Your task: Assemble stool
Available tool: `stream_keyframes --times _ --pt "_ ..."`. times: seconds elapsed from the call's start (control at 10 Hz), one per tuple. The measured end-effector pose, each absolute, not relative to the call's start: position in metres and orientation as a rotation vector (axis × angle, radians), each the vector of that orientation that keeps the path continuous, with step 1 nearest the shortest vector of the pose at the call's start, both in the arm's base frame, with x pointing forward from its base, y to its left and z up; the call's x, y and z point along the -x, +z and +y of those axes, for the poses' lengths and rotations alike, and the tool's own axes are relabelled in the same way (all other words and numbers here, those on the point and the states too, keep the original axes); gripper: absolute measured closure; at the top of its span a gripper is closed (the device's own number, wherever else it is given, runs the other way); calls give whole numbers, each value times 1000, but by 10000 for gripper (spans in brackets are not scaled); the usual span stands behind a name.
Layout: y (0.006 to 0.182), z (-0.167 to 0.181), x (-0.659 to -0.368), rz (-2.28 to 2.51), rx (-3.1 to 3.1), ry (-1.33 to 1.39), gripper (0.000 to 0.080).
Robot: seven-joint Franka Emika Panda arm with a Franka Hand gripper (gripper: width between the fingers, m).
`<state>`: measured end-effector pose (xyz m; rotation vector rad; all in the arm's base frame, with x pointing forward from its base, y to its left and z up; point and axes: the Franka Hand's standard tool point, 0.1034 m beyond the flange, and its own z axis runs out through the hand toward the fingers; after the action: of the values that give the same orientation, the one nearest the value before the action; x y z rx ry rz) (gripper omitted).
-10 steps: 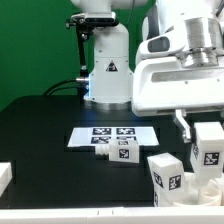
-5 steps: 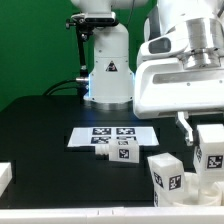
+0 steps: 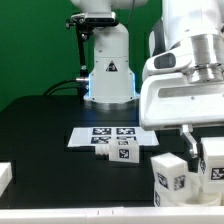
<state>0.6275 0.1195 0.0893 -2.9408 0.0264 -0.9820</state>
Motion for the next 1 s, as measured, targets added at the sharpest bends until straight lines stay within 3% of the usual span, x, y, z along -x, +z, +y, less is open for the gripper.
stream_keyframes --times 0.9,1.0 --pt "84 121 -613 61 2961 -962 465" --pt "82 121 -612 61 2966 -945 395"
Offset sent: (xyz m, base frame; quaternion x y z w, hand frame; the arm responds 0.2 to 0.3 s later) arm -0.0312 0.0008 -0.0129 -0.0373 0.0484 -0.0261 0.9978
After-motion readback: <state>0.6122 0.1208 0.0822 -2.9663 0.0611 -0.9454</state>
